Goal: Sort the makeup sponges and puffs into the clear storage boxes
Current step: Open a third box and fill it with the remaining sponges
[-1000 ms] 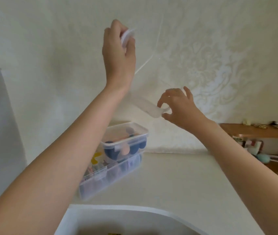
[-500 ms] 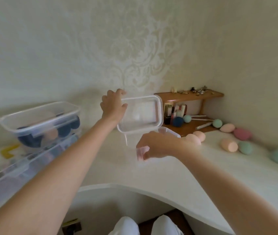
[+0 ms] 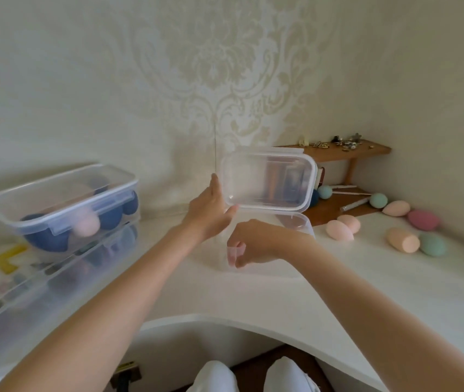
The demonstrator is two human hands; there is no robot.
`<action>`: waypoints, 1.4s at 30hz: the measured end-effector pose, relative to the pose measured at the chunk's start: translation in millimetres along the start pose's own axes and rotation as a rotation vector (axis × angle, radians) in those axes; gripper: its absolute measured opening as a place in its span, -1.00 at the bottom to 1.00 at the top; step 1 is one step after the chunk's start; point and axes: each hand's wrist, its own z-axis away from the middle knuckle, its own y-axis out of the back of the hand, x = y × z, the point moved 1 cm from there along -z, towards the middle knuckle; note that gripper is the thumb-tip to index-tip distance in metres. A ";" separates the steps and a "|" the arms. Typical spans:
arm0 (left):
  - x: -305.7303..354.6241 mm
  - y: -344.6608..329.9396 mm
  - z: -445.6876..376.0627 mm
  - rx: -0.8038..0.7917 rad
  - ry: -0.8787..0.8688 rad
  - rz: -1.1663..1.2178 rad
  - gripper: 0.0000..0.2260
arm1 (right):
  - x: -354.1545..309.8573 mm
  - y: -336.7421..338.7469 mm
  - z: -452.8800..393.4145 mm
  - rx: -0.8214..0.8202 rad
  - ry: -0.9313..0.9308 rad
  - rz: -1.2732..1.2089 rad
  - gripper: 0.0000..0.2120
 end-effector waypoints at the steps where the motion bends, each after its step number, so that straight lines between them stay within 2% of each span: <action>1: -2.1 -6.0 -3.1 -0.042 0.047 -0.023 -0.36 | 1.6 0.0 1.1 -0.003 -0.005 -0.008 -0.82; 5: 0.6 -14.9 -14.7 -0.239 0.124 0.038 -0.73 | 10.0 2.0 6.9 -0.004 -0.023 -0.043 -0.77; 8: 3.0 -15.6 -19.2 -0.273 0.142 -0.010 -0.68 | 17.9 5.1 11.9 -0.042 -0.060 -0.048 -0.62; 10: 6.2 -14.6 -17.1 -0.149 0.114 -0.188 -0.73 | 21.7 8.5 18.0 -0.092 -0.070 -0.067 -0.58; 12: 14.1 -10.9 -8.5 0.047 0.069 -0.302 -0.84 | 23.8 18.9 28.5 -0.088 -0.066 -0.111 -0.63; 14: 22.5 -6.2 -0.1 0.185 0.041 -0.371 -0.80 | 29.1 39.2 41.9 0.030 -0.071 -0.246 -0.70; 16: 24.4 -11.0 2.4 0.269 -0.026 -0.407 -0.80 | 43.4 61.3 55.8 0.130 -0.158 -0.340 -0.73; 18: 23.5 -16.7 4.5 0.384 -0.169 -0.396 -0.92 | 70.1 72.3 61.2 0.199 -0.334 -0.203 -0.76; 20: 21.5 -21.2 2.6 0.424 -0.270 -0.369 -0.83 | 103.2 63.8 56.8 0.242 -0.509 0.035 -0.81; 22: 20.9 -24.0 1.6 0.428 -0.312 -0.313 -0.70 | 130.2 41.4 47.0 0.278 -0.589 0.163 -0.87; 26: 28.0 -25.1 3.1 0.314 -0.333 -0.200 -0.53 | 161.1 3.8 31.0 0.260 -0.521 0.317 -0.77; 29: 29.4 -27.4 2.6 0.225 -0.310 -0.173 -0.52 | 168.6 3.0 30.0 0.401 -0.556 0.170 -0.86; 32: 31.6 -27.6 2.3 0.182 -0.303 -0.147 -0.52 | 157.5 27.5 45.5 0.660 -0.615 -0.109 -0.80; 34: 33.7 -28.0 2.4 0.170 -0.290 -0.125 -0.51 | 136.5 48.2 58.2 0.831 -0.557 -0.322 -0.75; 35: 35.1 -28.8 2.7 0.164 -0.284 -0.113 -0.51 | 124.5 56.8 61.8 0.857 -0.501 -0.399 -0.74; 37: 39.3 -31.1 4.4 0.143 -0.268 -0.075 -0.51 | 99.4 63.9 62.6 0.737 -0.378 -0.524 -0.79; 39: 44.0 -32.9 7.0 0.142 -0.256 -0.042 -0.53 | 78.1 56.9 56.1 0.501 -0.330 -0.656 -0.81; 40: 45.5 -33.8 7.5 0.152 -0.252 -0.030 -0.54 | 71.4 50.4 48.8 0.408 -0.339 -0.661 -0.80; 42: 47.1 -35.9 9.0 0.176 -0.246 0.002 -0.57 | 61.7 37.3 34.1 0.227 -0.389 -0.515 -0.71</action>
